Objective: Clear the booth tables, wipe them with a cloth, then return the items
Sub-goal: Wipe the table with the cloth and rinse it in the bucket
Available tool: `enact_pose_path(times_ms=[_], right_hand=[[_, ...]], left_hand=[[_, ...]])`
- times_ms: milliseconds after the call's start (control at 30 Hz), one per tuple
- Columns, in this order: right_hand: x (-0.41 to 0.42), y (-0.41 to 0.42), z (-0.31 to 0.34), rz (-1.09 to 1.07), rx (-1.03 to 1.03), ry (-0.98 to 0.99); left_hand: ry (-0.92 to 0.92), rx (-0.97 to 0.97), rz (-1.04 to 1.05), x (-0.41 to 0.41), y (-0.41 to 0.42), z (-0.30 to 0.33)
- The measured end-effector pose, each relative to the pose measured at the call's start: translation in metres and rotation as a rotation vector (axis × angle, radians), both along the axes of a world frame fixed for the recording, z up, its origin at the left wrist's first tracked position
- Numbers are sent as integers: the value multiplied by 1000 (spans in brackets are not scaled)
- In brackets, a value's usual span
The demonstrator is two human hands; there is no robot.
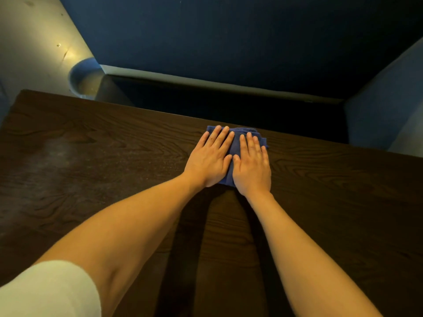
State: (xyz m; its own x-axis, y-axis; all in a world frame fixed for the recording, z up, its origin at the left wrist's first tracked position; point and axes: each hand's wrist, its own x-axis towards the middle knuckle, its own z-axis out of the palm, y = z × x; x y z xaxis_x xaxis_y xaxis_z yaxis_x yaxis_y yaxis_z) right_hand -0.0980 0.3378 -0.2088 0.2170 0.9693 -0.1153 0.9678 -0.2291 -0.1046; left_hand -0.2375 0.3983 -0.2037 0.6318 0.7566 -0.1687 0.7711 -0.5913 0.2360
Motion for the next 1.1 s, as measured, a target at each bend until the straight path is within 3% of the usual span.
enact_pose_path(times_ms=[333, 633, 1100], right_hand=[[0, 51, -2, 31, 2, -37], [-62, 66, 3, 86, -26, -14], [-171, -17, 15, 141, -87, 47]], left_hand=[[5, 18, 48, 0, 42, -2], [-1, 18, 80, -66, 51, 1], [32, -17, 152, -175, -39, 6]])
